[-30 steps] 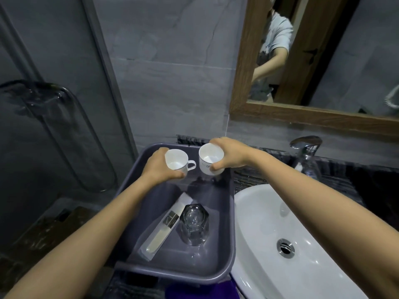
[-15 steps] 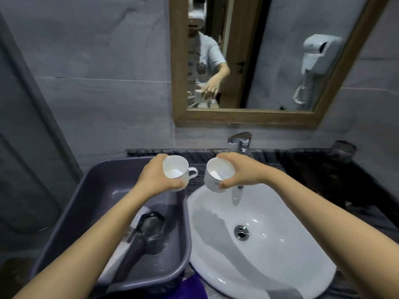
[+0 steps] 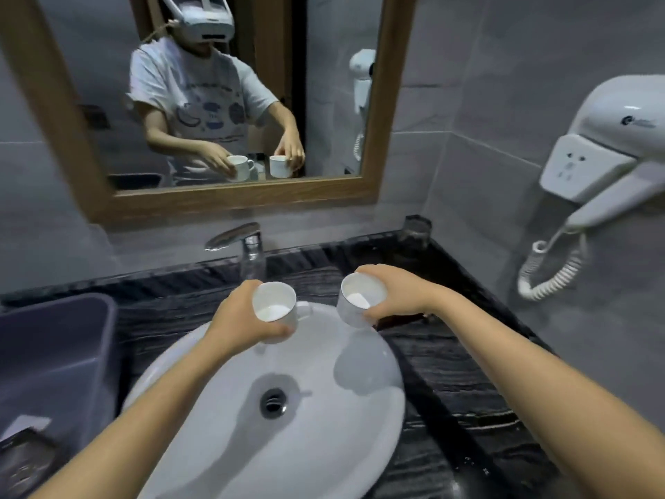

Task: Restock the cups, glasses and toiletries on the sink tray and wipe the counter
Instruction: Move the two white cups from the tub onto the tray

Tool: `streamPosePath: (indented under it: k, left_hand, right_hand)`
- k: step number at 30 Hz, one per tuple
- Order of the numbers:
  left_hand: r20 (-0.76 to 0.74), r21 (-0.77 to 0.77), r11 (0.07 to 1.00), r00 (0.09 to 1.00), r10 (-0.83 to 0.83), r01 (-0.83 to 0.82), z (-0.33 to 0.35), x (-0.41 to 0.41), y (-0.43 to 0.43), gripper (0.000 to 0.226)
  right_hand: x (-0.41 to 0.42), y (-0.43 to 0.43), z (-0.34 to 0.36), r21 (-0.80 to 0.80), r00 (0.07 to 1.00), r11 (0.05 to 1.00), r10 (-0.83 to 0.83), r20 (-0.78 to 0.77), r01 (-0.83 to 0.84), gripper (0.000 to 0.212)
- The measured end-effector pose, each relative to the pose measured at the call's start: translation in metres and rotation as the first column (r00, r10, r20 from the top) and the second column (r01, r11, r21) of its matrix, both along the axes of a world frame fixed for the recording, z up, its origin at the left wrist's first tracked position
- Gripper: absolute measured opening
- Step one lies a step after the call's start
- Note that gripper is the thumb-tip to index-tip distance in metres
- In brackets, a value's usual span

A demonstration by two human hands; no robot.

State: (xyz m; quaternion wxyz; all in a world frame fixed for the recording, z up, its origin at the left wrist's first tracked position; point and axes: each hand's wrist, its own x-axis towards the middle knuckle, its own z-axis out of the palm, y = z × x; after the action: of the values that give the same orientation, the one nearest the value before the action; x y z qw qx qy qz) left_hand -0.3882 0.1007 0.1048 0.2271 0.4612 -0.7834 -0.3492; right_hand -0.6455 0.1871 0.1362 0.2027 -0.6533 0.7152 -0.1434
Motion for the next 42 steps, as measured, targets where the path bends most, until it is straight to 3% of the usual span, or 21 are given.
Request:
streamPosePath:
  k: [7,15,19,29,35,42]
  left_hand:
    - [-0.003,0.008,0.999,0.999,0.041,-0.041,-0.012,-0.109,0.007,0.065]
    - [0.008,0.002,0.994,0.994,0.108,-0.108,-0.030,-0.158,0.004,0.073]
    - [0.031,0.012,0.994,0.994,0.105,-0.106,-0.034,-0.174,0.003,0.071]
    - [0.042,0.068,0.997,0.998,0.045,-0.048,-0.044,-0.194,-0.012,0.073]
    - [0.076,0.073,0.997,0.997,0.022,-0.027,-0.060,-0.214,-0.026,0.073]
    - [0.083,0.071,0.997,0.996,-0.014,0.008,-0.062,-0.242,-0.033,0.070]
  right_hand:
    - [-0.133,-0.005,-0.024,0.087,0.998,0.994,-0.065,-0.020,0.067,0.049]
    - [-0.223,-0.032,-0.042,0.111,0.975,0.973,-0.188,-0.120,0.202,0.065]
    - [-0.243,-0.046,-0.048,0.114,0.971,0.969,-0.205,-0.124,0.219,0.060]
    - [-0.258,-0.062,-0.058,0.229,0.966,0.941,-0.226,-0.127,0.250,0.069]
    - [-0.270,-0.064,-0.069,0.270,0.954,0.916,-0.292,-0.064,0.298,0.087]
    - [-0.275,-0.067,-0.068,0.278,0.966,0.929,-0.258,0.007,0.246,0.072]
